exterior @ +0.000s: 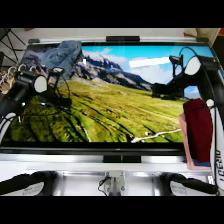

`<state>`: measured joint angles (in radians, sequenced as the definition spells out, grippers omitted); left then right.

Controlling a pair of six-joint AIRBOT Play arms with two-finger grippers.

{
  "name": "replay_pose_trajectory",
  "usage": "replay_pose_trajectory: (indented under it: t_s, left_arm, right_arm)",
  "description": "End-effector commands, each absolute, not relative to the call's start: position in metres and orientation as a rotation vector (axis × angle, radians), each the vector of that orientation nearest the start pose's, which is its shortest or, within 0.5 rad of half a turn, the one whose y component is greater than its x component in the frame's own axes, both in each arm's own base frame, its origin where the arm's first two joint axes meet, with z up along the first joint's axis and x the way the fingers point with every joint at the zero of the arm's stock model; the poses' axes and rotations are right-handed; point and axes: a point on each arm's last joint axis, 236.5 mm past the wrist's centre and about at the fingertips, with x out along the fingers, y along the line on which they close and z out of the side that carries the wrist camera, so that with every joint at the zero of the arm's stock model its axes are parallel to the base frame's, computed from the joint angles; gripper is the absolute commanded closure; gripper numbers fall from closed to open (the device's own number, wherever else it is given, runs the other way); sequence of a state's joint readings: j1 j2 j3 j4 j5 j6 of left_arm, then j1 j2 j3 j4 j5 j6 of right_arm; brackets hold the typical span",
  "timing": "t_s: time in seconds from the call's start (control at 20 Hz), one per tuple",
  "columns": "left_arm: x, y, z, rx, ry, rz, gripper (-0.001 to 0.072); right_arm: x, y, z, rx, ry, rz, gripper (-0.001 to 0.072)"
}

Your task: Fold the shirts.

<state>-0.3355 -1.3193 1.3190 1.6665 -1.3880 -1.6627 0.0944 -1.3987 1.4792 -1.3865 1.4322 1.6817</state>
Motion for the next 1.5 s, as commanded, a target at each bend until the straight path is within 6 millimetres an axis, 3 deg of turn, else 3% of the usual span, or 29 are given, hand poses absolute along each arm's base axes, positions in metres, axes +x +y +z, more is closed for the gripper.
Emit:
replay_pose_trajectory:
  t_s: [0.0,0.8,1.0,1.15,1.2,1.3,1.45]
  left_arm:
    - [0.356,-0.101,0.036,0.234,1.362,-0.150,-0.0013]
    - [0.357,-0.101,0.036,0.232,1.360,-0.150,-0.0013]
    - [0.403,-0.123,0.051,0.149,1.146,-0.175,-0.0013]
    - [0.445,-0.143,0.072,0.086,0.945,-0.209,0.0000]
    - [0.463,-0.144,0.080,0.089,0.879,-0.207,0.0100]
    - [0.501,-0.134,0.087,0.056,0.845,-0.163,0.0084]
    - [0.581,-0.097,0.089,0.028,0.811,-0.078,0.0076]
  right_arm:
    - [0.392,0.080,0.060,0.174,1.367,0.141,0.0153]
    - [0.392,0.080,0.060,0.174,1.367,0.141,0.0153]
    - [0.407,0.082,0.064,0.185,1.302,0.140,0.0153]
    - [0.417,0.082,0.067,0.191,1.257,0.140,0.0153]
    - [0.420,0.082,0.068,0.192,1.244,0.140,0.0153]
    - [0.424,0.083,0.070,0.194,1.227,0.140,0.0153]
    - [0.424,0.091,0.072,0.224,1.223,0.165,0.0153]
